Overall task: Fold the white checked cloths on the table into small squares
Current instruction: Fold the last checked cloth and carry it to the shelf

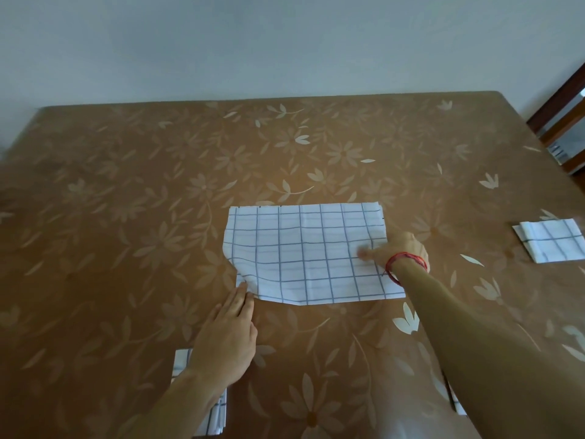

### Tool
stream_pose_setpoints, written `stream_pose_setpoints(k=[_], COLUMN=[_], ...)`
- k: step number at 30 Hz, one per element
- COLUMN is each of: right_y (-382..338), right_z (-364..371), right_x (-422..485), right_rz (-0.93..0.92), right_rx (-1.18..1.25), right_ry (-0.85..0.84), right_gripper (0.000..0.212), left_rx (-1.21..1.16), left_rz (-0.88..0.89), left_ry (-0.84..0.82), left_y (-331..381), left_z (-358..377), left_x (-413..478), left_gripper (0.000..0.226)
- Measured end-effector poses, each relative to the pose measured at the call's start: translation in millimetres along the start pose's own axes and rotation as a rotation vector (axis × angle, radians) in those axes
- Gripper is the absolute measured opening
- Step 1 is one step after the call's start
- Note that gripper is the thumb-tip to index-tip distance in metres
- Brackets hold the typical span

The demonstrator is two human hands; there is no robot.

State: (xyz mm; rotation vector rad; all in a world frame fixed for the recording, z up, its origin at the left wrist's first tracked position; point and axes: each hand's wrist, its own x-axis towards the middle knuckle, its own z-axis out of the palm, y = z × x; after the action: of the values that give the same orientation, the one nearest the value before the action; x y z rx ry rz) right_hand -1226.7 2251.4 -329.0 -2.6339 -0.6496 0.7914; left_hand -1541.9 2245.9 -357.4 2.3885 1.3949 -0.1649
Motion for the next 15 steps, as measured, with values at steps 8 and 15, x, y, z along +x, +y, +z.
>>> stream_pose_setpoints(k=[8,15], right_y=[-3.0,17.8], right_z=[-10.4,-33.4], right_x=[10.1,4.7], right_rz=[0.019,0.041], right_rx=[0.381,0.464], right_ry=[-0.048,0.035], right_gripper=[0.030,0.012], left_rx=[-0.035,-0.119], left_rz=[-0.011,-0.050], left_ry=[-0.014,0.104], left_y=[-2.7,-8.0], left_z=[-0.1,-19.2], left_x=[-0.7,4.5], left_gripper=[0.055,0.050])
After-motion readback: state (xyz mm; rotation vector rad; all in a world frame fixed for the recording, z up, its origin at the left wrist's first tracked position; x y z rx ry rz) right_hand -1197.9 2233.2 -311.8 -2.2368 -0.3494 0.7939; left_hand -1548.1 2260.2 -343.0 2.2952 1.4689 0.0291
